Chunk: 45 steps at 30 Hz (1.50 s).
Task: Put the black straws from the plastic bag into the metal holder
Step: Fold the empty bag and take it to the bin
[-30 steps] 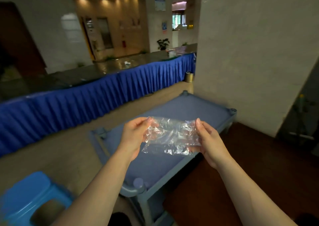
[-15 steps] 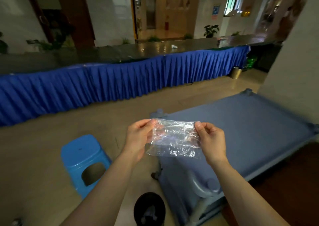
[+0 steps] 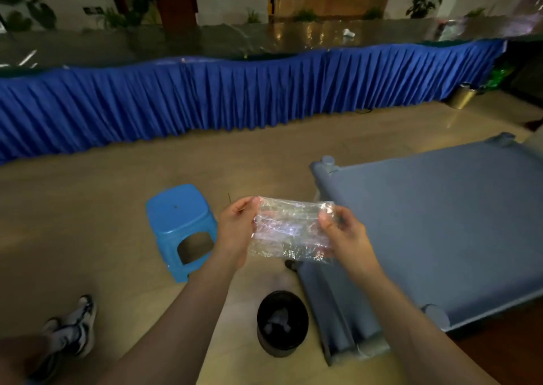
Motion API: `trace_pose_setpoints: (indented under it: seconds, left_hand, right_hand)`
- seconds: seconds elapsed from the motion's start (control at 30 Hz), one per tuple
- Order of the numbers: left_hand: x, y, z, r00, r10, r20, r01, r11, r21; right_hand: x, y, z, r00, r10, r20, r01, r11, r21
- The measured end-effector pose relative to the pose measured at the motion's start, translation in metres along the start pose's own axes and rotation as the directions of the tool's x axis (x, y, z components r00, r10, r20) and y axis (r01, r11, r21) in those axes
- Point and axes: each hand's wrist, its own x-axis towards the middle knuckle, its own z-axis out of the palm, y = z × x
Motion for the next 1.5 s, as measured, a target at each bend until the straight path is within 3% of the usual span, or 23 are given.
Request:
trace_pose_setpoints:
  seconds: [0.07,0.17,0.3,0.33,0.5,0.67,0.97,1.5]
  left_hand:
    - [-0.002,-0.018,-0.008,0.999,-0.012,-0.03,0.012,1.0,0.012]
    - [-0.005,-0.051,-0.018,0.991,-0.083,-0.104,0.084,0.996,0.007]
    - [-0.011,-0.086,-0.028,0.972,-0.221,-0.075,0.225,0.973,0.052]
    - [-0.014,-0.125,-0.028,0.947,-0.31,-0.082,0.313,0.949,0.036]
    - [-0.011,-0.166,-0.028,0.896,-0.429,-0.116,0.437,0.898,0.057]
    - [-0.023,-0.239,-0.039,0.808,-0.554,-0.199,0.562,0.827,-0.023]
    - [-0.029,-0.369,-0.068,0.687,-0.686,-0.242,0.69,0.719,-0.079]
    - [0.028,-0.55,-0.086,0.737,-0.626,-0.257,0.629,0.773,-0.079]
  right_hand:
    - [0.0,0.016,0.002,0.987,0.139,0.074,-0.141,0.99,0.013]
    - [0.006,0.043,0.005,0.959,0.242,0.147,-0.239,0.97,-0.039]
    - [0.015,0.077,0.009,0.95,0.298,0.092,-0.286,0.951,-0.118]
    - [0.015,0.108,0.009,0.935,0.345,0.085,-0.326,0.928,-0.18]
    - [0.035,0.151,0.022,0.95,0.307,-0.061,-0.309,0.889,-0.338]
    - [0.043,0.223,0.024,0.962,0.259,-0.088,-0.246,0.68,-0.691]
    - [0.078,0.376,0.031,0.927,0.357,-0.114,-0.291,0.495,-0.819]
    - [0.133,0.637,0.059,0.898,0.438,0.049,-0.118,0.345,-0.931]
